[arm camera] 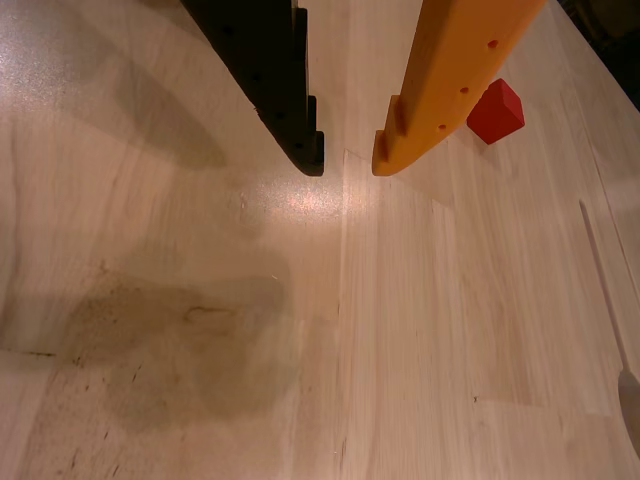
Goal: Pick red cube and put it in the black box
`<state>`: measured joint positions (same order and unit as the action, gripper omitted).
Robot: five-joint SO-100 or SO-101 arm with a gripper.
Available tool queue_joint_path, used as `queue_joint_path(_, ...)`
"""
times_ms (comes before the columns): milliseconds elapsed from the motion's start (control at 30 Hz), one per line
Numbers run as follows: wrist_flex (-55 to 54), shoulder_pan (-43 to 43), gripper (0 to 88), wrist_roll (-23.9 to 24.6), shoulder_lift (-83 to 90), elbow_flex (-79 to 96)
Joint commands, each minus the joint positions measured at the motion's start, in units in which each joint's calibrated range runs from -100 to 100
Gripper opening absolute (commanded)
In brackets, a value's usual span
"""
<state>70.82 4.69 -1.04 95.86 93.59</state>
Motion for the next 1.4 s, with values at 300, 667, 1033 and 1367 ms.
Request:
queue_joint_path(300,0.4,-2.4,7.5,2.0,0.4,-0.4)
queue_joint_path(667,0.4,-2.5,8.0,1.8,0.4,-0.4)
queue_joint_path(1033,0.4,-2.3,7.6,1.6,-0.3,-0.6)
queue_joint_path(1367,-0.3,-2.5,8.9,1.5,-0.7,-0.9)
